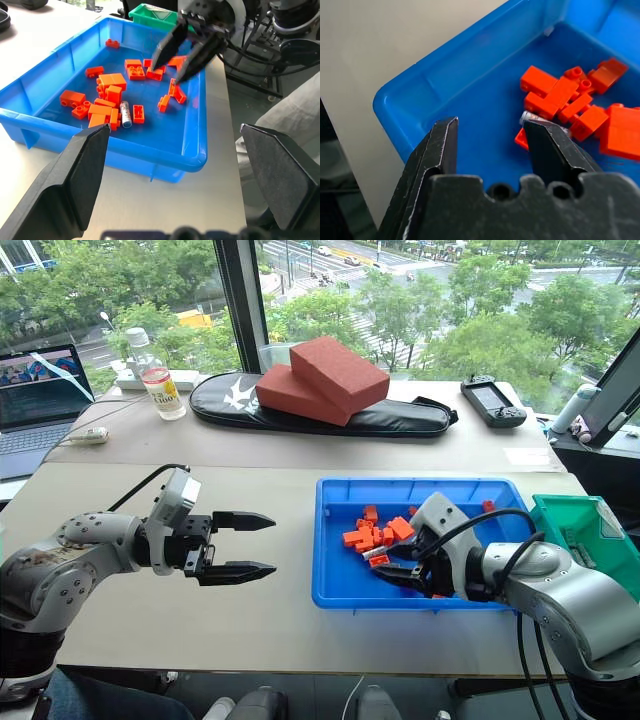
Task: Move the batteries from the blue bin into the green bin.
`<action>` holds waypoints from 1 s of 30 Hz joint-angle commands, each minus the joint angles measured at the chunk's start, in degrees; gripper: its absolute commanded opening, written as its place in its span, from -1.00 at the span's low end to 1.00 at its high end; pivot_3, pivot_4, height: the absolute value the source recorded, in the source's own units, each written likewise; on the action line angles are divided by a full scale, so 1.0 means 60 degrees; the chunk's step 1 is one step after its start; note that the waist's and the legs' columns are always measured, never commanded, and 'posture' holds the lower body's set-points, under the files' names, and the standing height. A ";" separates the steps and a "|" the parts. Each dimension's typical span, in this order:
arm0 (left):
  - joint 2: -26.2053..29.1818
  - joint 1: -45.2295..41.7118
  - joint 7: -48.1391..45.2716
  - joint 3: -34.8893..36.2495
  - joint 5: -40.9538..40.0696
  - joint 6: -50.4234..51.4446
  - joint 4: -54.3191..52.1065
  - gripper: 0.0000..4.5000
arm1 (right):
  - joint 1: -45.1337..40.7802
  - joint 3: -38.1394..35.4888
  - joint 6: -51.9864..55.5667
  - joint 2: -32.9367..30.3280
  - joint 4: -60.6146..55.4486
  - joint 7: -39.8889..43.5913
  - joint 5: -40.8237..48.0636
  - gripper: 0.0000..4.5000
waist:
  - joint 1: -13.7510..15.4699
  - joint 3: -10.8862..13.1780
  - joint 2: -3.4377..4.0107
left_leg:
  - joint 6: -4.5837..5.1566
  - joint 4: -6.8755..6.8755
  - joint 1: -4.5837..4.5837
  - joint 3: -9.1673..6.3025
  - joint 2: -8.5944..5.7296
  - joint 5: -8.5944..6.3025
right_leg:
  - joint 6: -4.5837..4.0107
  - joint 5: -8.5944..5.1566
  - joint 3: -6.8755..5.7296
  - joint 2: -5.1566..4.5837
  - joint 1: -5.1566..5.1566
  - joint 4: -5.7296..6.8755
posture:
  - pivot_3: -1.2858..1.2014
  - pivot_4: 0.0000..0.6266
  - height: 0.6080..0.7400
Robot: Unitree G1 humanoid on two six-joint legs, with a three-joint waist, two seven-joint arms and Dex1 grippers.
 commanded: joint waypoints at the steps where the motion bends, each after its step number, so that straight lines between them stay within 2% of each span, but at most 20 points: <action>1: 0.0065 -0.0097 -0.0055 0.0175 -0.0028 -0.0119 -0.0116 1.00 | -0.0376 0.0312 -0.0048 0.0216 0.0255 -0.0556 -0.0285 0.10 | -0.0040 0.0000 0.0000 | 0.0000 0.0000 0.0003 0.0000 0.0003 0.0000 | -0.0001 -0.0001 0.0000 0.0003 0.0000 0.0003 | 0.03 -0.52 1.00; 6: 0.0101 -0.0063 -0.0064 0.0209 -0.0030 -0.0114 -0.0146 1.00 | -0.0571 0.0758 0.0119 0.0537 0.0482 -0.1262 -0.0605 0.10 | -0.0066 0.0000 -0.0001 | 0.0000 0.0000 0.0002 -0.0004 0.0001 0.0000 | -0.0003 -0.0001 0.0000 0.0002 -0.0004 0.0011 | 0.03 -0.52 1.00; 10: 0.0127 -0.0041 -0.0090 0.0234 -0.0028 -0.0125 -0.0130 1.00 | -0.0594 0.0736 0.0316 0.0588 0.0488 -0.1410 -0.0529 0.54 | -0.0044 0.0000 -0.0001 | 0.0000 0.0000 -0.0001 -0.0005 -0.0002 0.0000 | -0.0003 -0.0001 0.0000 -0.0001 -0.0004 0.0011 | 0.03 -0.52 1.00; 11: 0.0123 -0.0035 -0.0095 0.0218 -0.0023 -0.0132 -0.0132 1.00 | -0.0647 0.0781 0.0336 0.0629 0.0493 -0.1454 -0.0528 0.75 | -0.0045 0.0000 -0.0001 | 0.0000 0.0000 -0.0001 -0.0006 -0.0002 0.0000 | -0.0003 -0.0001 0.0000 0.0000 -0.0003 0.0010 | 0.03 -0.52 1.00; 13: 0.0099 -0.0033 -0.0095 0.0180 -0.0007 -0.0148 -0.0138 1.00 | -0.0742 0.0895 0.0359 0.0724 0.0532 -0.1557 -0.0563 0.98 | -0.0047 0.0000 -0.0001 | 0.0000 0.0000 -0.0001 -0.0004 -0.0002 0.0000 | -0.0003 -0.0001 0.0000 -0.0001 -0.0003 0.0009 | 0.03 -0.52 1.00; 30: 0.0044 -0.0239 -0.0213 0.0103 0.0005 -0.0128 -0.0036 1.00 | -0.0997 0.1802 0.0354 0.1512 0.1749 -0.2524 -0.1405 0.98 | -0.0087 -0.0001 -0.0003 | 0.0000 -0.0001 0.0002 -0.0007 0.0002 0.0000 | -0.0003 -0.0001 0.0000 0.0005 -0.0004 0.0014 | 0.03 -0.52 1.00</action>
